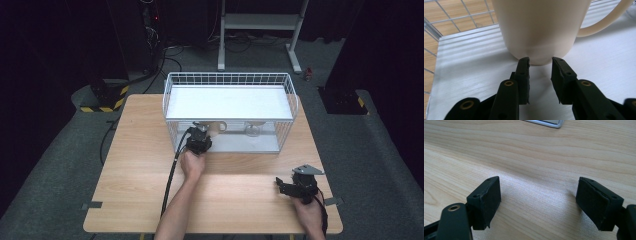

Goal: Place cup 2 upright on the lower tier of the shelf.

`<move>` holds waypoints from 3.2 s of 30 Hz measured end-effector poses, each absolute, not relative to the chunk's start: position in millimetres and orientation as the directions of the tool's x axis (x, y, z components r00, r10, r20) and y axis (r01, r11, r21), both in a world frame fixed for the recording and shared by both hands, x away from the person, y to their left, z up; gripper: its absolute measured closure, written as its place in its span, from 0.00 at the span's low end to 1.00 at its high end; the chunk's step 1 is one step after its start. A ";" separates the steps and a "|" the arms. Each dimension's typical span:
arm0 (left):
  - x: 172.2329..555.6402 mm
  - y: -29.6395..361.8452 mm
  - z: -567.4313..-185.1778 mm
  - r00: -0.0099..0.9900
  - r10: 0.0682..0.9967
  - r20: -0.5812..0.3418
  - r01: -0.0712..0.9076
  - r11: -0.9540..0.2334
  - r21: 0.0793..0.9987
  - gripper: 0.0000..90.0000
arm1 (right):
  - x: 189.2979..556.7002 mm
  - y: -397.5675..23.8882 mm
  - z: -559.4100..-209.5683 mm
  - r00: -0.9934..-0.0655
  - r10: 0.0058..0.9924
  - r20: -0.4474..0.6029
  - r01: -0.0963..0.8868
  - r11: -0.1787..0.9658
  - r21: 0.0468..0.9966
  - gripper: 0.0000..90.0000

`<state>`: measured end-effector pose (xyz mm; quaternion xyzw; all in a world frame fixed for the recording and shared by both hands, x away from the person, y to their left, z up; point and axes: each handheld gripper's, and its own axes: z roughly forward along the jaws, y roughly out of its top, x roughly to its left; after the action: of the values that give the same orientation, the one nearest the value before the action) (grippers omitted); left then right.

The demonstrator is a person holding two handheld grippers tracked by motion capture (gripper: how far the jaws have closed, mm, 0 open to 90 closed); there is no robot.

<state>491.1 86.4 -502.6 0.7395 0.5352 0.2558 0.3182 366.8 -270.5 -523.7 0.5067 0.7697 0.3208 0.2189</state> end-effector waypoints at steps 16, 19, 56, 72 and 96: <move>473.4 94.2 -494.8 0.351 0.936 -0.029 0.598 -0.200 0.776 0.43 | 366.8 -270.5 -523.7 -0.391 0.920 -0.012 0.640 0.280 0.716 0.22; 466.1 98.4 -491.0 0.361 0.932 -0.037 0.594 -0.199 0.780 0.39 | 366.8 -270.4 -523.7 -0.391 0.920 -0.012 0.640 0.281 0.716 0.22; 417.6 142.4 -460.6 0.382 0.920 -0.088 0.530 -0.140 0.836 0.27 | 366.9 -270.4 -523.7 -0.390 0.921 -0.011 0.640 0.280 0.716 0.23; 397.4 166.2 -456.7 0.360 0.926 -0.117 0.542 -0.106 0.834 0.21 | 366.9 -270.4 -523.7 -0.390 0.921 -0.011 0.640 0.280 0.716 0.23; 372.4 186.7 -454.0 0.344 0.931 -0.120 0.543 -0.093 0.834 0.17 | 366.9 -270.5 -523.7 -0.390 0.921 -0.011 0.640 0.280 0.716 0.23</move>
<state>372.4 186.7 -454.0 0.7027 0.5245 0.2298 0.4222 366.9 -270.5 -523.7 0.5070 0.7695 0.3209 0.2188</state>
